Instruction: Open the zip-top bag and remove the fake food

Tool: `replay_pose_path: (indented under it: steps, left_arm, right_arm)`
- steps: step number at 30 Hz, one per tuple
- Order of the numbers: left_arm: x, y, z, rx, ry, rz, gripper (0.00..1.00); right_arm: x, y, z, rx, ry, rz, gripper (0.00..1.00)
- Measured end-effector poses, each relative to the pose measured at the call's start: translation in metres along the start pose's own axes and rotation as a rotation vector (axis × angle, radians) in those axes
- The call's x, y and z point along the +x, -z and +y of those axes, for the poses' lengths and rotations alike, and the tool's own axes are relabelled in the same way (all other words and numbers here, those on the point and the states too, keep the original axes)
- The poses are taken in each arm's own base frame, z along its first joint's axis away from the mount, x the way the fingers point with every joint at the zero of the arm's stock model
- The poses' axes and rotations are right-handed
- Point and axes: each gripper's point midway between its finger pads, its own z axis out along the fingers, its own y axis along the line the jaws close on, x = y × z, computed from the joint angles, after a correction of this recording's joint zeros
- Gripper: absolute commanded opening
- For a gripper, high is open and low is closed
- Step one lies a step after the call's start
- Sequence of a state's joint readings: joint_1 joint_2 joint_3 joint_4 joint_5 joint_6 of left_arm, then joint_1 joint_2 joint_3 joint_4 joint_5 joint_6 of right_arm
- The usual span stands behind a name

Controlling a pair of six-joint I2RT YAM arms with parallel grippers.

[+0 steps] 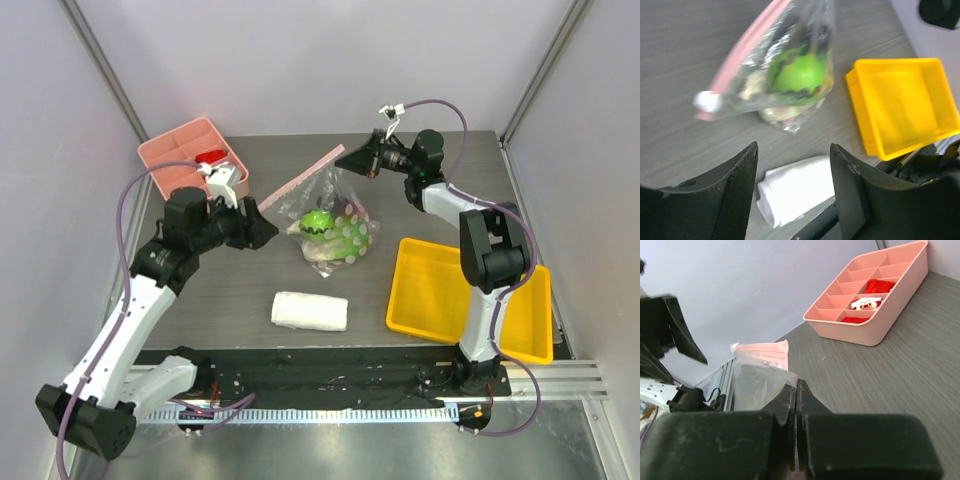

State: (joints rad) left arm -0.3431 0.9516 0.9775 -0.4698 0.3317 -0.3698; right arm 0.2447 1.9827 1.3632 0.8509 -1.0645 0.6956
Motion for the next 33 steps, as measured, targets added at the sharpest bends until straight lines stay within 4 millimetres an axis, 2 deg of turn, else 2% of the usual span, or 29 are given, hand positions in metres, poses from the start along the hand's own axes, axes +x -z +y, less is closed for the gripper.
replay_pose_path:
  steps: [3,7,13,17,18,21,24,25,26,29,33]
  left_arm:
    - [-0.034,-0.006,-0.017,0.062,-0.044,-0.008,0.60]
    - [-0.085,-0.026,-0.032,0.140,-0.098,-0.043,0.64]
    - [-0.115,-0.061,-0.032,0.222,-0.176,-0.023,0.57]
    - [-0.139,-0.093,-0.023,0.272,-0.235,-0.010,0.64]
    - [-0.139,-0.099,-0.019,0.281,-0.242,0.000,0.66]
    - [-0.127,-0.115,-0.012,0.338,-0.234,0.056,0.58]
    - [-0.105,-0.128,-0.006,0.385,-0.190,0.122,0.48]
    - [-0.098,-0.130,-0.006,0.398,-0.173,0.138,0.38]
    - [-0.089,-0.134,-0.006,0.419,-0.152,0.150,0.33]
    - [-0.058,-0.139,-0.010,0.460,-0.086,0.196,0.27]
    - [-0.027,-0.135,-0.034,0.507,-0.035,0.219,0.18]
  right_arm:
    - [-0.006,0.005,0.005,-0.030,0.015,-0.007,0.01]
    - [-0.007,0.005,0.014,-0.069,0.032,0.000,0.02]
    - [-0.004,0.002,0.024,-0.109,0.037,0.022,0.02]
    - [-0.003,0.001,0.029,-0.129,0.037,0.034,0.01]
    - [-0.003,0.000,0.030,-0.133,0.037,0.037,0.01]
    - [-0.004,-0.002,0.035,-0.150,0.044,0.044,0.02]
    - [-0.005,-0.006,0.039,-0.171,0.048,0.051,0.01]
    - [-0.005,-0.008,0.039,-0.176,0.047,0.053,0.02]
    - [-0.005,-0.010,0.039,-0.182,0.048,0.054,0.01]
    - [-0.005,-0.016,0.035,-0.188,0.036,0.055,0.02]
    - [-0.003,-0.021,0.026,-0.173,0.003,0.057,0.01]
